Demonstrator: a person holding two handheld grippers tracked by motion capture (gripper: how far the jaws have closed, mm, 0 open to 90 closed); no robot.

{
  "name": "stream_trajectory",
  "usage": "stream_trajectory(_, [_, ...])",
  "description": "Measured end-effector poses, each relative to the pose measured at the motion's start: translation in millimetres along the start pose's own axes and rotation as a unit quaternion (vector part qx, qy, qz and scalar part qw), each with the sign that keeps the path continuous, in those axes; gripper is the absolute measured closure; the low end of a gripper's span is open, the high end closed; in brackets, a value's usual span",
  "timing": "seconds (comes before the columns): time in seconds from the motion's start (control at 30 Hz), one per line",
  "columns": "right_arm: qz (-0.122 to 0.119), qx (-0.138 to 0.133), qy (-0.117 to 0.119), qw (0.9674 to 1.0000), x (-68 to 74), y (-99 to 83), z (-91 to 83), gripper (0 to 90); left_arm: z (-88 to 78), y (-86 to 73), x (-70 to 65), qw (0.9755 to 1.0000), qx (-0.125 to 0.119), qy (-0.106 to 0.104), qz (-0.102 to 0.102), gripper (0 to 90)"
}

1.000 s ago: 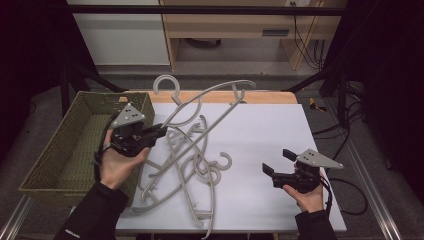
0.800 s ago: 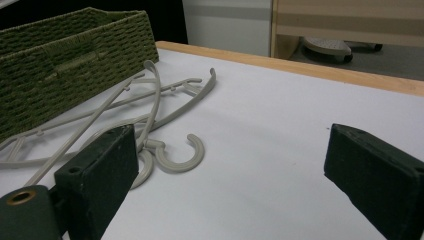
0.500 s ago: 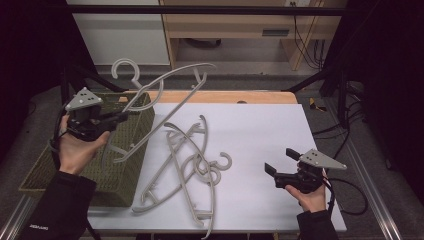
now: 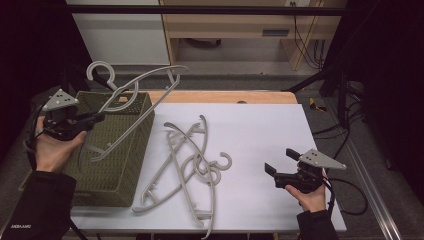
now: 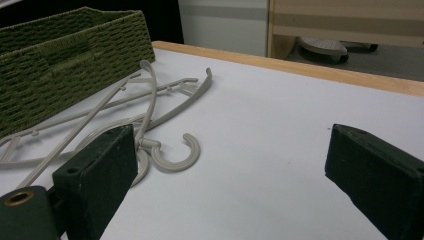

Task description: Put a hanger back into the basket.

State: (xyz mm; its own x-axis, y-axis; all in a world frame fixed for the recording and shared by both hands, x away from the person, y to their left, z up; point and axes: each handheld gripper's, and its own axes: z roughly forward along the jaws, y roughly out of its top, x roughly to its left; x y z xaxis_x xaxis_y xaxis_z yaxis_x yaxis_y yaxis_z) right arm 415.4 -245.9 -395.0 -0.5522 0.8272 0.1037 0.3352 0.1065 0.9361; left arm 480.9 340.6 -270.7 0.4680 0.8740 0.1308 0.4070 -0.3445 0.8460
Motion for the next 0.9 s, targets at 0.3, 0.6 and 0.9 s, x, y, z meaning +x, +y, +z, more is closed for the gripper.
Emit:
stream_trajectory(0.3, [0.001, 0.002, -0.002, 1.0, 0.6, -0.4, 0.8, 6.7, -1.8, -25.3, 28.6, 0.9994, 0.017, 0.03, -0.004, 81.7])
stream_trajectory(0.6, [0.002, 0.004, -0.004, 1.0, 0.2, -1.3, 1.7, 6.6, -6.8, -48.5, 53.3, 0.9983, 0.032, 0.048, -0.01, 81.7])
stream_trajectory(0.9, [0.003, 0.006, -0.004, 1.0, 0.5, -1.6, 2.6, 6.6, -16.1, -62.2, 67.1, 0.9971, 0.043, 0.062, -0.002, 81.6])
